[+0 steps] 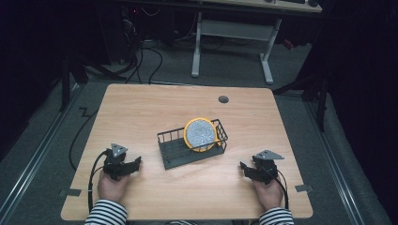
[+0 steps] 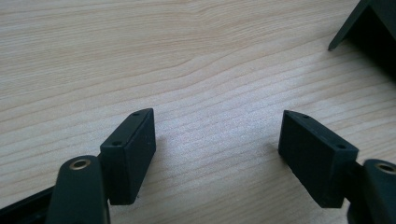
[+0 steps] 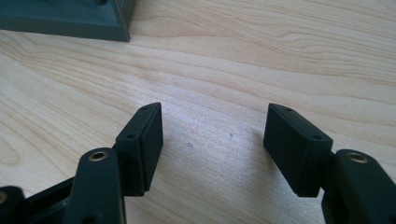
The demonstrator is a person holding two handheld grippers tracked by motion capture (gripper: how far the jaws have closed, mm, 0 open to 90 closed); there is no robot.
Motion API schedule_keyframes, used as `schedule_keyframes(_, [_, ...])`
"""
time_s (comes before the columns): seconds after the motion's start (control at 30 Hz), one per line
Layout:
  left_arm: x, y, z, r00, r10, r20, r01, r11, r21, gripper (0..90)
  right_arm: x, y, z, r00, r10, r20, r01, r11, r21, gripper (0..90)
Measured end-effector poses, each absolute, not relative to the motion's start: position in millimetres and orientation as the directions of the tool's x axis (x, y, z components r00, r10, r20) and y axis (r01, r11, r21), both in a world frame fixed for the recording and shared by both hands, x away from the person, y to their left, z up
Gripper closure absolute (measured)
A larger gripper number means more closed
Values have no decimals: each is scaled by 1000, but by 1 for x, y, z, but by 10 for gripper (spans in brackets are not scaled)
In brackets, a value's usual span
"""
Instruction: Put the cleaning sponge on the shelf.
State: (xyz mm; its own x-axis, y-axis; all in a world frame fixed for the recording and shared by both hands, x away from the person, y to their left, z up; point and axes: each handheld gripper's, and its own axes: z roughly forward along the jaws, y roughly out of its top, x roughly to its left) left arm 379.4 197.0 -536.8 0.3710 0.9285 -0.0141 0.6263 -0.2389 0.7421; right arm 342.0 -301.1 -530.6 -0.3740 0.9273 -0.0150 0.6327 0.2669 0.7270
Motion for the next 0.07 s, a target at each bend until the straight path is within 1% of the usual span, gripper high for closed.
schedule_keyframes(0.07, [379,197,-537,371,929,-14,626,-239,742,280,342,-301,-531,-374,927,-15,633,267,727,378])
